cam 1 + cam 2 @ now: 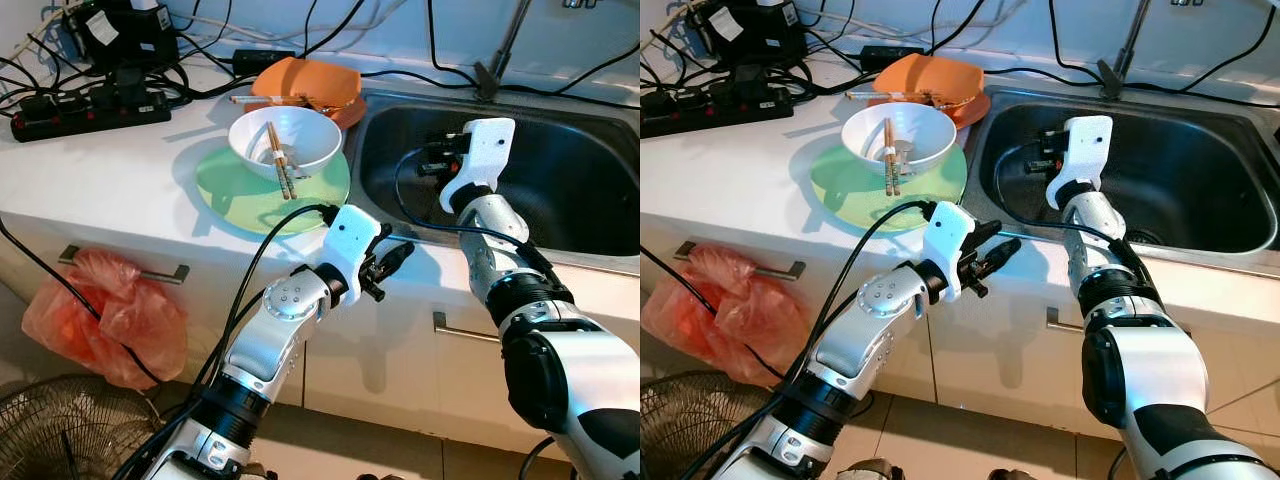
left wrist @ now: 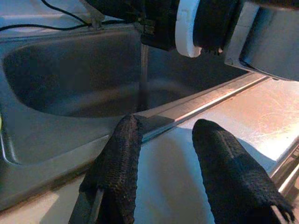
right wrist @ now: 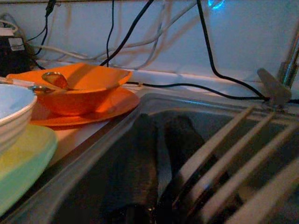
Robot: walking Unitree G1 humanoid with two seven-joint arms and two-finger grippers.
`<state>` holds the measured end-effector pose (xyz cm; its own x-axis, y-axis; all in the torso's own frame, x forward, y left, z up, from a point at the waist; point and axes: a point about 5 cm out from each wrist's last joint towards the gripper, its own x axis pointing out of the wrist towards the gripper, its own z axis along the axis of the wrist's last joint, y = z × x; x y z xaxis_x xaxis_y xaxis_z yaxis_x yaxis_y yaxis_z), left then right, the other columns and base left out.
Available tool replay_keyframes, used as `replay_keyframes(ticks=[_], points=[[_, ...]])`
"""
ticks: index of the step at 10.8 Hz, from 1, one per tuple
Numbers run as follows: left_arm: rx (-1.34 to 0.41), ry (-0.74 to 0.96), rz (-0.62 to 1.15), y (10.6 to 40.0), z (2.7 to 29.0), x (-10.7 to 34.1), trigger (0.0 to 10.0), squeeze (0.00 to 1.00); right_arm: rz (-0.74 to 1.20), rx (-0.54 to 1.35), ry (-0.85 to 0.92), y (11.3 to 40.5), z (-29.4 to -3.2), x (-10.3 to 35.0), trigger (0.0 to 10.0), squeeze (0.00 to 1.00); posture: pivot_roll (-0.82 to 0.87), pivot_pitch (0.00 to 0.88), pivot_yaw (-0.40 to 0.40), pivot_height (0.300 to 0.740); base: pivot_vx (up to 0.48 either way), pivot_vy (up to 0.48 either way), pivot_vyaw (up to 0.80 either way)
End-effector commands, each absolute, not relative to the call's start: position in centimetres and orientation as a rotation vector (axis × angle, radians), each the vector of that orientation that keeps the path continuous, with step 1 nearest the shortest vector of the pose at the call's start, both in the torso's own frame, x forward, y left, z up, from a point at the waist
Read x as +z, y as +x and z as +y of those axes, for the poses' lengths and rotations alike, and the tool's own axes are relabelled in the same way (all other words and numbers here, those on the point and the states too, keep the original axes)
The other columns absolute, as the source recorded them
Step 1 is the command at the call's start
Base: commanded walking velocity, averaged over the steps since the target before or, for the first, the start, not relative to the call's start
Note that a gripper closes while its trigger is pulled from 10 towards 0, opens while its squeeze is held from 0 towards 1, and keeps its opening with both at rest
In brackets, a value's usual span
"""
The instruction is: Kitchen organization
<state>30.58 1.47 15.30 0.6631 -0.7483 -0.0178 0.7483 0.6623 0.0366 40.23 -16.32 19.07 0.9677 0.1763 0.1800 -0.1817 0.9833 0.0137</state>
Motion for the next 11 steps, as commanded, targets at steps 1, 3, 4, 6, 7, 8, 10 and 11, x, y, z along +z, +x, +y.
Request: replay_keyframes(ticks=[1,3,4,6,7,8,10,11], points=[[-0.865,0.05,0.001,30.2,1.1,15.4,10.0,0.0,-0.209,0.176,0.019,40.4,-16.4,19.9,10.0,0.77,0.24,0.066,-0.026,0.74,0.0,0.0,0.0],[-0.861,0.057,0.0,30.5,1.2,15.5,10.0,0.0,-0.218,0.165,0.022,40.6,-16.3,20.5,10.0,0.76,0.24,0.051,-0.025,0.74,0.0,0.0,0.0],[-0.86,0.06,-0.006,30.6,1.3,15.6,10.0,0.0,-0.221,0.163,0.022,40.7,-16.3,20.7,10.0,0.75,0.24,0.046,-0.026,0.74,0.0,0.0,0.0],[-0.856,0.061,-0.004,30.5,1.4,15.5,10.0,0.0,-0.22,0.163,0.022,40.7,-16.2,20.6,10.0,0.0,0.24,0.034,-0.026,0.74,0.0,0.0,0.0],[-0.852,0.059,-0.005,30.5,1.4,15.4,10.0,0.0,-0.225,0.161,0.032,40.7,-16.1,20.6,10.0,0.0,0.24,0.029,-0.023,0.74,0.0,0.0,0.0],[-0.832,0.054,-0.023,30.7,1.6,15.6,10.0,0.0,-0.254,0.16,0.039,40.6,-16.1,21.0,10.0,0.0,0.24,0.027,-0.023,0.74,0.0,0.0,0.0],[-0.775,0.049,-0.077,30.9,2.1,15.9,10.0,0.0,-0.38,0.136,0.064,40.5,-16.5,23.0,10.0,0.0,0.23,0.021,-0.021,0.74,0.0,0.0,0.0],[-0.769,0.058,-0.091,30.8,2.1,15.9,10.0,0.0,-0.439,0.135,0.071,40.3,-16.6,23.8,10.0,0.0,0.22,0.021,-0.02,0.74,0.0,0.0,0.0]])
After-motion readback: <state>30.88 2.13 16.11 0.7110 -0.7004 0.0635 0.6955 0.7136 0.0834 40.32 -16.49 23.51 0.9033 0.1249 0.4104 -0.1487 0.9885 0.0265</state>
